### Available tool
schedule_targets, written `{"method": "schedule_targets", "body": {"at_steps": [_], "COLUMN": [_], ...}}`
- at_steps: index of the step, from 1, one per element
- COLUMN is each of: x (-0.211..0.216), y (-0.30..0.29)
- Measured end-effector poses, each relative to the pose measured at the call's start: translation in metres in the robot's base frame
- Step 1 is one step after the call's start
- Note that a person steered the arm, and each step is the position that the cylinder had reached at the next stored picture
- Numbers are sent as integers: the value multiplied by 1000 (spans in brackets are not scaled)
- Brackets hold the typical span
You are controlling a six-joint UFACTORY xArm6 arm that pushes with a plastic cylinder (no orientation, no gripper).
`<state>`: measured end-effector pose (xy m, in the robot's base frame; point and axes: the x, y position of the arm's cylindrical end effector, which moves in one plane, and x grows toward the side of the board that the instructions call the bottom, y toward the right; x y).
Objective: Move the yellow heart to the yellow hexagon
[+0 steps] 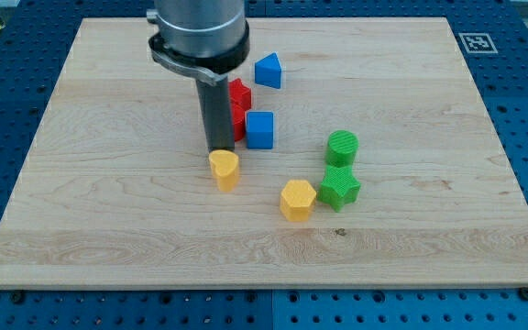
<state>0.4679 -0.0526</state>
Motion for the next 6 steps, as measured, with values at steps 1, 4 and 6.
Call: {"method": "schedule_targets", "body": {"at_steps": [1,4,6], "x": [3,37,27], "y": [-1,-29,51]}}
